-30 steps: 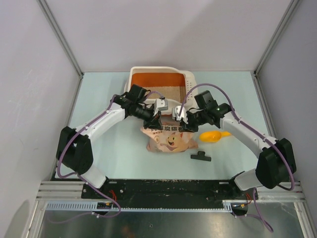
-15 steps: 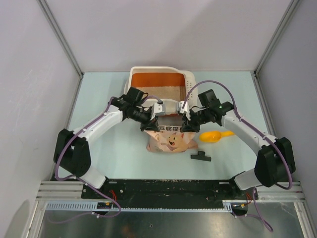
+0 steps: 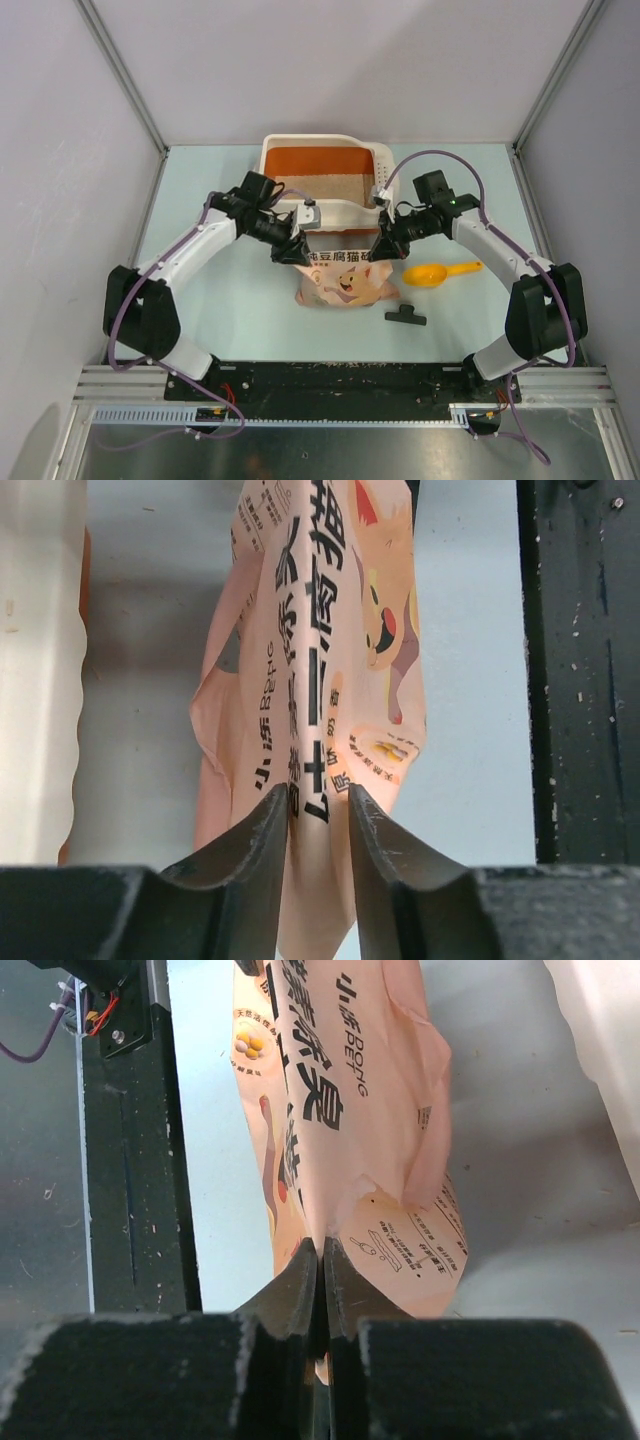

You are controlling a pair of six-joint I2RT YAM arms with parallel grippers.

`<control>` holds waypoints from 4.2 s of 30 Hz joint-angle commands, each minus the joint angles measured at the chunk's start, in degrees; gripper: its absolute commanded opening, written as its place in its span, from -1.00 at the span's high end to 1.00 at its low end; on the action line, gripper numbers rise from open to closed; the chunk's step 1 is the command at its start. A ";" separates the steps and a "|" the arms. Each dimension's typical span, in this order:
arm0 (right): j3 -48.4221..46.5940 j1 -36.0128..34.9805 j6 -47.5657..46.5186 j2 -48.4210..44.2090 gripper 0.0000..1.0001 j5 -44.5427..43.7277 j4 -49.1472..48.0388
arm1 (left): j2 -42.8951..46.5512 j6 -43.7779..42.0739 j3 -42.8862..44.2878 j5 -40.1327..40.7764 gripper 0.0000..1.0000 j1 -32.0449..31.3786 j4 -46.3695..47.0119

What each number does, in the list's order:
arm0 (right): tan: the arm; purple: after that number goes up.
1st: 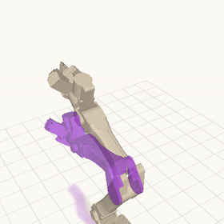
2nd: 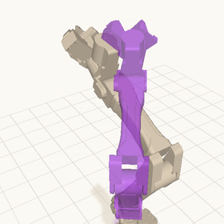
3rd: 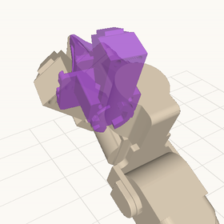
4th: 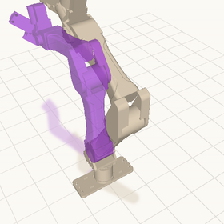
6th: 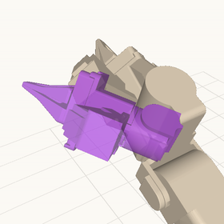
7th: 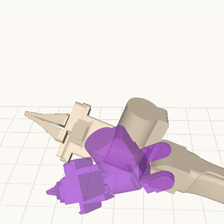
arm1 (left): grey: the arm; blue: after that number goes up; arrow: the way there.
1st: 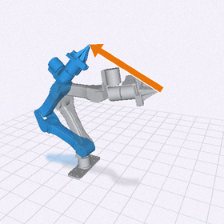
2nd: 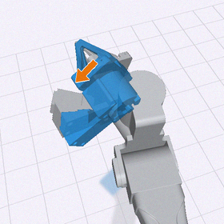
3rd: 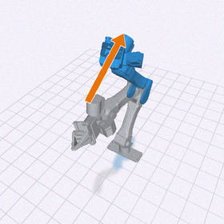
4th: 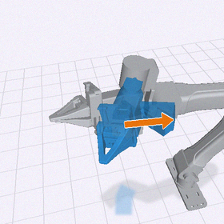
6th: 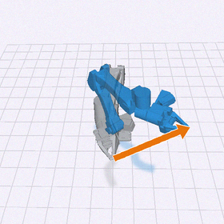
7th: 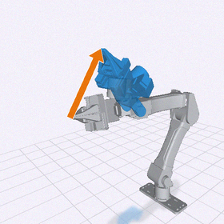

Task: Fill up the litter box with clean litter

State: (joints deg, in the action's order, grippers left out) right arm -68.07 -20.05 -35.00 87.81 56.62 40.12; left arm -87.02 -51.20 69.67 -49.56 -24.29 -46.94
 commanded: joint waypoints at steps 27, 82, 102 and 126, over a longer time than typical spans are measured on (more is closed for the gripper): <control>-2.94 3.99 -10.95 -6.94 -0.06 -2.47 2.87 | -13.52 12.09 12.51 -2.56 1.00 -9.54 7.47; -2.15 3.97 -0.06 0.26 0.98 -0.54 -4.00 | -25.13 22.72 22.27 -13.99 0.90 -10.95 13.36; 2.33 20.49 -34.95 5.79 0.12 -10.30 39.60 | -23.98 24.48 21.21 -12.14 1.00 -11.39 13.45; 12.43 8.63 -19.31 8.60 0.15 -18.04 14.99 | -22.40 25.27 19.72 -9.24 1.00 -11.13 13.45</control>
State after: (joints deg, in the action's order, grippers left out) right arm -57.21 -9.28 -55.83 96.16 38.28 58.06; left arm -111.96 -26.92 89.23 -59.96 -35.40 -33.74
